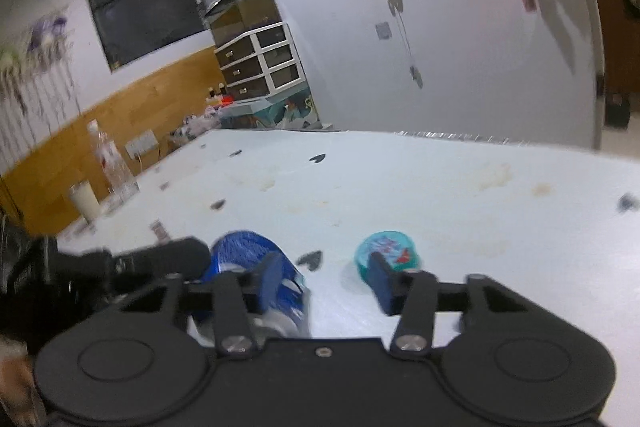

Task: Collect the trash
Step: 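Grasp the crushed blue can with the left tool while the right tool grasps the teal lid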

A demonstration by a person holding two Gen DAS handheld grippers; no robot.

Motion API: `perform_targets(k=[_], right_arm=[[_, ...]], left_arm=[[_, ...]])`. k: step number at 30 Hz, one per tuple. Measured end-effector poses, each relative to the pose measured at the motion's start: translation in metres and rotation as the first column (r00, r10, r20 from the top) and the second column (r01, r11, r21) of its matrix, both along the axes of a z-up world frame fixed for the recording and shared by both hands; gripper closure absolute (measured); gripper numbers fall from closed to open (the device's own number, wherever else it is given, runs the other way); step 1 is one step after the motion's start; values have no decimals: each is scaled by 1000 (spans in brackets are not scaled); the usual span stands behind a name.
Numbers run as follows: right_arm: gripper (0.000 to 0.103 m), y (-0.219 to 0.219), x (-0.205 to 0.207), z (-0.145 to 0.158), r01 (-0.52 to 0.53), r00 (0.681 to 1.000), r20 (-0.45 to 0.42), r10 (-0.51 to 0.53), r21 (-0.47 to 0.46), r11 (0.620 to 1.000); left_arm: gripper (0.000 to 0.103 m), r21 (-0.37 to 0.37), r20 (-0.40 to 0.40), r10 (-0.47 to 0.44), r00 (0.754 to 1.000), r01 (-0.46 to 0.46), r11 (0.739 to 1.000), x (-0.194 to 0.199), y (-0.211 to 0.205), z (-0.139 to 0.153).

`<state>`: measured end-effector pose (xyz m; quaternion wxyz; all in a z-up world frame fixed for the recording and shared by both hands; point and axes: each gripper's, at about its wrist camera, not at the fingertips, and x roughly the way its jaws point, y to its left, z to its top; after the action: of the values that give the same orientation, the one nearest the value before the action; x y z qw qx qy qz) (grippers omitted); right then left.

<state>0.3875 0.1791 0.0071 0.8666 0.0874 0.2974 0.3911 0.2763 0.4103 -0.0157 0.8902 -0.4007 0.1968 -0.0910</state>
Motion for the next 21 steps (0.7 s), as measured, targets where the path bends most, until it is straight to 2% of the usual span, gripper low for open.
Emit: perform_targets(k=[1,4,8,13,21], right_arm=[[72,3,4,-5,12,1000,-23,-12,12,1000],[74,10,10,-21,19,997,-70,-17,30,999],[75,19,7,-33,-23,998,-55,24,20,1000],[76,30,-3,-29,-112,994,4,112,-9,994],[79,37,-15,-21,-161,982,81,169,-98,982]], left_arm=[[2,-24,-6,9,1000,-10,1000,0,4,-3],[12,-71,-27,33,999,-35,997,3,14,-8],[22,-84,-42,27,999,-31,996,7,16,-10],[61,-68,-79,38,996,-43,997,9,19,-13],[64,-72,-85,63,994,-69,995,6,24,-17]])
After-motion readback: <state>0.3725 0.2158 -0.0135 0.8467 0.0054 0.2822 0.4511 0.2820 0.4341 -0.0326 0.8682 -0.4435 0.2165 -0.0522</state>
